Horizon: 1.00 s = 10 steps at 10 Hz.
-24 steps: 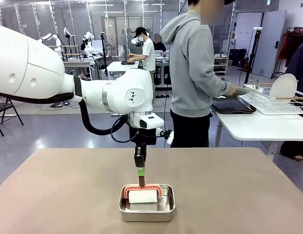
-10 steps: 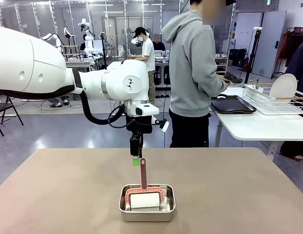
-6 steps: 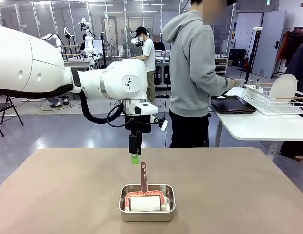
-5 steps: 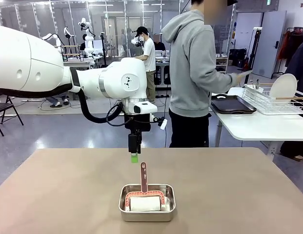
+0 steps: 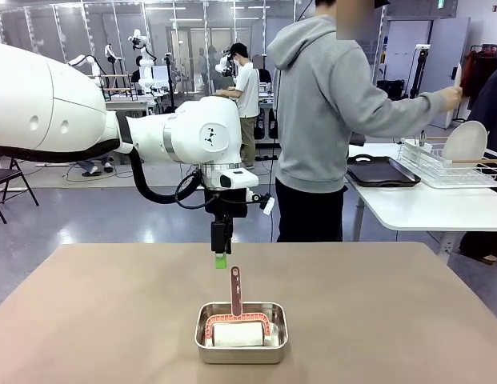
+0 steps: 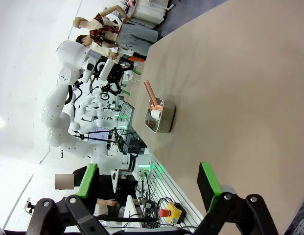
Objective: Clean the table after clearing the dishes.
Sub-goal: Place the Lint Roller back on top of the Airtight Container.
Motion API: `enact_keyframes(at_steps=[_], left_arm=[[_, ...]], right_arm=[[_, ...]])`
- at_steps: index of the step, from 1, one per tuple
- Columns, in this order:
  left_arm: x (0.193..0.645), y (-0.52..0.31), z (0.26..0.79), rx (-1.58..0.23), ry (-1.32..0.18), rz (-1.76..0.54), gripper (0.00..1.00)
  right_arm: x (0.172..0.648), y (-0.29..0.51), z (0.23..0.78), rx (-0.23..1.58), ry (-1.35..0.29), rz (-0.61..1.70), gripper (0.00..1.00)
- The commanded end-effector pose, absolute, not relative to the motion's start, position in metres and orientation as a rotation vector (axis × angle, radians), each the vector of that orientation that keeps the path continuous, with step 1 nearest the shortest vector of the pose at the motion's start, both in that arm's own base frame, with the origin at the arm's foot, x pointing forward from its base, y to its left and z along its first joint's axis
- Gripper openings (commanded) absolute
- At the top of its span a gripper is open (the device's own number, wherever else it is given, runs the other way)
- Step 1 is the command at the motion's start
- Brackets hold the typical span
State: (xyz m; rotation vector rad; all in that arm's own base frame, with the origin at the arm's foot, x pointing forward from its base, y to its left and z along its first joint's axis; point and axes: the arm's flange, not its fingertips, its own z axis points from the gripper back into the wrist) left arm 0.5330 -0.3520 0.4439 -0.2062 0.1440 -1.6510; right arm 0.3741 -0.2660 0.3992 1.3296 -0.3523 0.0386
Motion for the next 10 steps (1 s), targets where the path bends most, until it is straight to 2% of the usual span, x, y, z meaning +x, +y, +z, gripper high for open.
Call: enact_keyframes(at_steps=[1, 9, 10], left_arm=[[0.532, -0.352, 0.447, -0.201, 0.143, -1.65, 1.0], [0.533, -0.352, 0.444, -0.206, 0.144, -1.651, 1.0], [0.54, -0.335, 0.457, -0.283, 0.147, -1.563, 1.0]], right_arm=[[0.372, -0.264, 0.401, 1.334, -0.363, 0.055, 1.0], [0.372, -0.264, 0.401, 1.334, -0.363, 0.055, 1.0], [0.372, -0.264, 0.401, 1.334, -0.363, 0.055, 1.0]])
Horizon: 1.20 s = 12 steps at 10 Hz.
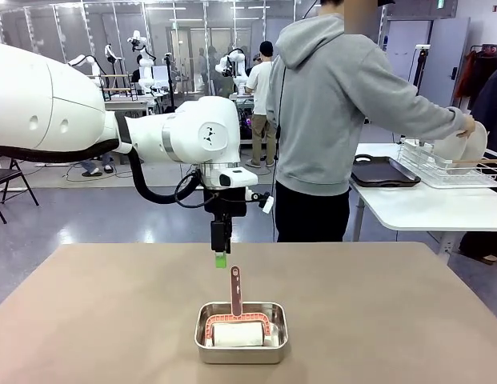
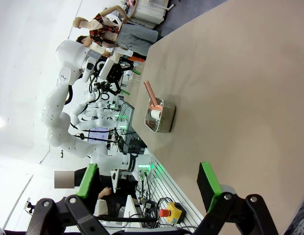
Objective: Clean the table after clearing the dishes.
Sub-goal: Place the Lint Roller back on top of the Airtight Container.
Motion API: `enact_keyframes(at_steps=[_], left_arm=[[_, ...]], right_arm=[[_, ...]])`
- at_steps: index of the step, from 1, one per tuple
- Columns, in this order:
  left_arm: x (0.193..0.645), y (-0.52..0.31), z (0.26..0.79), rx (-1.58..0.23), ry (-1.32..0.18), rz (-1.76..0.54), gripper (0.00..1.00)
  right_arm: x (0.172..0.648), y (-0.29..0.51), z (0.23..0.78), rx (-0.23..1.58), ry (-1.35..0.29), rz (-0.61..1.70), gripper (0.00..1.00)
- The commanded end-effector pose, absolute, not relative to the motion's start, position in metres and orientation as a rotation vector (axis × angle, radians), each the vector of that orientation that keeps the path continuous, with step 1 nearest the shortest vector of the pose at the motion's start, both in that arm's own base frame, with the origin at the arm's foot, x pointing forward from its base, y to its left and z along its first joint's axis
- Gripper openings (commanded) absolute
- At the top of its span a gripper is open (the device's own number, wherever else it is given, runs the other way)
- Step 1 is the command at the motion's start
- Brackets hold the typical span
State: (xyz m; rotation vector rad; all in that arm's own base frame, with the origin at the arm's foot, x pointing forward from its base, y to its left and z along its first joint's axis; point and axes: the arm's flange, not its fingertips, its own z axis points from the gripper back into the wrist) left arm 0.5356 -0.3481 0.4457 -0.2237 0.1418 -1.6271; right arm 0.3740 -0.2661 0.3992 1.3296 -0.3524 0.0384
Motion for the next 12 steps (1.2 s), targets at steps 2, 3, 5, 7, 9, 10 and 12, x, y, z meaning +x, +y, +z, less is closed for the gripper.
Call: enact_keyframes(at_steps=[2, 3, 5, 7, 9, 10, 12], left_arm=[[0.545, -0.286, 0.474, -0.401, 0.133, -1.434, 1.0], [0.542, -0.265, 0.48, -0.466, 0.123, -1.385, 1.0], [0.535, -0.218, 0.491, -0.591, 0.072, -1.259, 1.0], [0.519, -0.155, 0.505, -0.684, -0.015, -1.112, 1.0], [0.499, -0.066, 0.508, -0.826, -0.125, -0.907, 1.0], [0.488, -0.009, 0.5, -0.935, -0.177, -0.79, 1.0], [0.461, 0.093, 0.483, -1.109, -0.288, -0.632, 1.0]], right_arm=[[0.372, -0.264, 0.401, 1.334, -0.363, 0.055, 1.0], [0.372, -0.264, 0.401, 1.334, -0.363, 0.055, 1.0], [0.372, -0.264, 0.401, 1.334, -0.363, 0.055, 1.0], [0.372, -0.264, 0.401, 1.334, -0.363, 0.055, 1.0], [0.372, -0.264, 0.401, 1.334, -0.363, 0.055, 1.0], [0.372, -0.264, 0.401, 1.334, -0.363, 0.055, 1.0], [0.372, -0.264, 0.401, 1.334, -0.363, 0.055, 1.0]])
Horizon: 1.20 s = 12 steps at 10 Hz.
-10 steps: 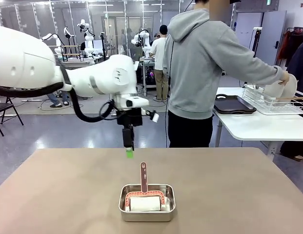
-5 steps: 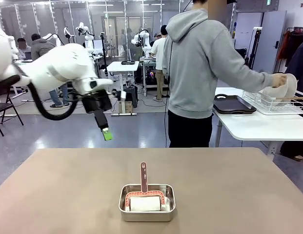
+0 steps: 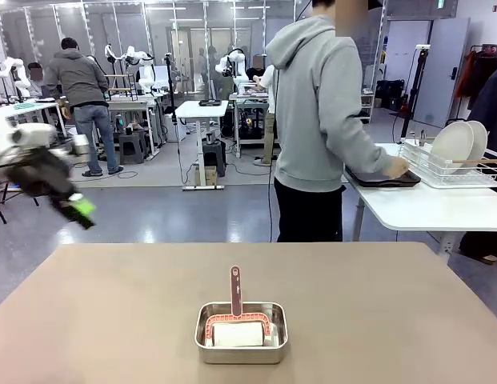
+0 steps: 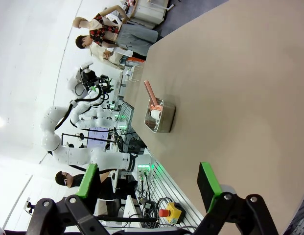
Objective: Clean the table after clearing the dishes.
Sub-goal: Place the Lint Roller back on top of the Airtight Container.
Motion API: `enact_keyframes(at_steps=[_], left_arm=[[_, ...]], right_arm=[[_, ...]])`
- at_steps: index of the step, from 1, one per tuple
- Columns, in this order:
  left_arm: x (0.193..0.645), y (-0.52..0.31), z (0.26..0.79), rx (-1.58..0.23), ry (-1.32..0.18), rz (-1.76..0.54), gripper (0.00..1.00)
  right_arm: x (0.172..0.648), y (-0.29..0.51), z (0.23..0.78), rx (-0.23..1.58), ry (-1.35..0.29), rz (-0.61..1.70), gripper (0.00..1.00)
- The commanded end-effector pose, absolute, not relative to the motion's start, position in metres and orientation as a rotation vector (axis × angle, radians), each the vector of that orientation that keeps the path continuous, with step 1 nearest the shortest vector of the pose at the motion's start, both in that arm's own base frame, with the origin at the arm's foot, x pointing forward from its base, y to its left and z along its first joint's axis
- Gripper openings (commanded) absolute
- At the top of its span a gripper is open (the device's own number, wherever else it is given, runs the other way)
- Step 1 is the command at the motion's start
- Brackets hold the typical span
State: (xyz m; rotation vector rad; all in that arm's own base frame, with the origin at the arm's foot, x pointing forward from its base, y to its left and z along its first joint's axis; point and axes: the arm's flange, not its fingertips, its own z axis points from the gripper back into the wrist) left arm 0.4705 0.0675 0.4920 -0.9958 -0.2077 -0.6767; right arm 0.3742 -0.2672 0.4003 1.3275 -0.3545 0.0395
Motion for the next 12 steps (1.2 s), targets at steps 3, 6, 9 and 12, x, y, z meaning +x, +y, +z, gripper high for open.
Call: enact_keyframes(at_steps=[3, 6, 9, 12], left_arm=[[0.43, 0.222, 0.449, -1.34, -0.443, -0.374, 1.0], [0.397, 0.308, 0.418, -1.352, -0.582, -0.147, 1.0], [0.405, 0.33, 0.406, -1.237, -0.609, -0.089, 1.0], [0.384, 0.329, 0.4, -1.314, -0.591, -0.119, 1.0]], right_arm=[[0.372, -0.264, 0.401, 1.334, -0.363, 0.055, 1.0], [0.372, -0.264, 0.401, 1.334, -0.363, 0.055, 1.0], [0.372, -0.264, 0.401, 1.334, -0.363, 0.055, 1.0], [0.372, -0.264, 0.401, 1.334, -0.363, 0.055, 1.0]])
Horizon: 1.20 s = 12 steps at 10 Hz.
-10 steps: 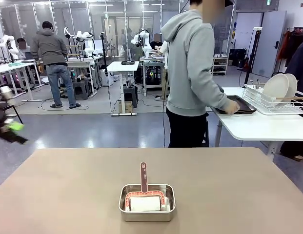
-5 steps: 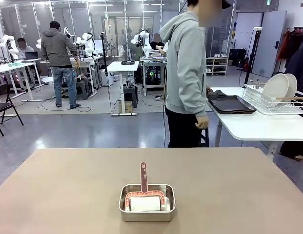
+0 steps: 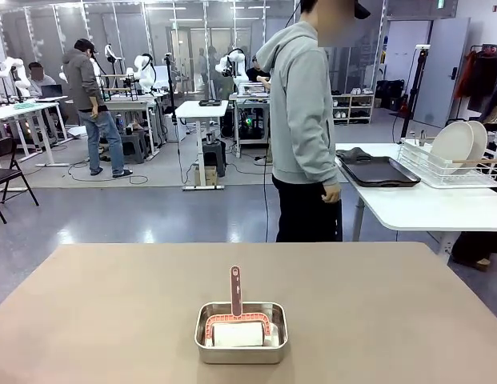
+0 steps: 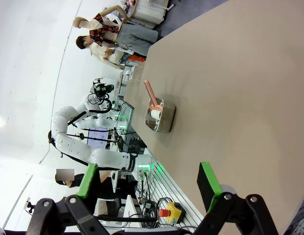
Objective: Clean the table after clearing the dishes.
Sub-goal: Place the Lint Roller back on top of the Airtight Container.
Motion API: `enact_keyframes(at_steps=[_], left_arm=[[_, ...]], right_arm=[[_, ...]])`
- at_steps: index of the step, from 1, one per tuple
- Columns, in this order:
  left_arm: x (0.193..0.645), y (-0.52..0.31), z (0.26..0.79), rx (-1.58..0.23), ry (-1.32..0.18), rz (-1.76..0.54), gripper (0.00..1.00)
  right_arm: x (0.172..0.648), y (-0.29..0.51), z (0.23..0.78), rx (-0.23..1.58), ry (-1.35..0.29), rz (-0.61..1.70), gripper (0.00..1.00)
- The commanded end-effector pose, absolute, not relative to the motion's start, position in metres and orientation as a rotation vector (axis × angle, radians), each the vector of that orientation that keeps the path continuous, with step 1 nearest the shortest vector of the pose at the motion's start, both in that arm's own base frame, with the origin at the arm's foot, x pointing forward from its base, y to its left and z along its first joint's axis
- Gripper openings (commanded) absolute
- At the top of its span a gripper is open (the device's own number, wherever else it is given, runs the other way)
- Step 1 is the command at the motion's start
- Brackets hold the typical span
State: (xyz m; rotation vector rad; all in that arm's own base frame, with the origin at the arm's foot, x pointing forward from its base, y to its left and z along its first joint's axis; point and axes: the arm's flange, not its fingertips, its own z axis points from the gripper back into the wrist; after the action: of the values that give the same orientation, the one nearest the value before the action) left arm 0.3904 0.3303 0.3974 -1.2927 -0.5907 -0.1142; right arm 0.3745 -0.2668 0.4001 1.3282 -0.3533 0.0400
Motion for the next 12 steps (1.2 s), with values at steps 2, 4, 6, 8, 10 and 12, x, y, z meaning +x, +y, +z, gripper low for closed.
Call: enact_keyframes(at_steps=[2, 4, 6, 8, 10, 12], left_arm=[[0.384, 0.3286, 0.4003, -1.314, -0.591, -0.119, 1.0], [0.384, 0.3286, 0.4003, -1.314, -0.591, -0.119, 1.0], [0.384, 0.3286, 0.4003, -1.314, -0.591, -0.119, 1.0], [0.384, 0.3286, 0.4003, -1.314, -0.591, -0.119, 1.0], [0.384, 0.3286, 0.4003, -1.314, -0.591, -0.119, 1.0], [0.384, 0.3286, 0.4003, -1.314, -0.591, -0.119, 1.0]], right_arm=[[0.3717, -0.2645, 0.4014, 1.334, -0.363, 0.055, 1.0], [0.3717, -0.2645, 0.4014, 1.334, -0.363, 0.055, 1.0], [0.3717, -0.2645, 0.4014, 1.334, -0.363, 0.055, 1.0], [0.3717, -0.2645, 0.4014, 1.334, -0.363, 0.055, 1.0], [0.3717, -0.2645, 0.4014, 1.334, -0.363, 0.055, 1.0], [0.3717, -0.2645, 0.4014, 1.334, -0.363, 0.055, 1.0]])
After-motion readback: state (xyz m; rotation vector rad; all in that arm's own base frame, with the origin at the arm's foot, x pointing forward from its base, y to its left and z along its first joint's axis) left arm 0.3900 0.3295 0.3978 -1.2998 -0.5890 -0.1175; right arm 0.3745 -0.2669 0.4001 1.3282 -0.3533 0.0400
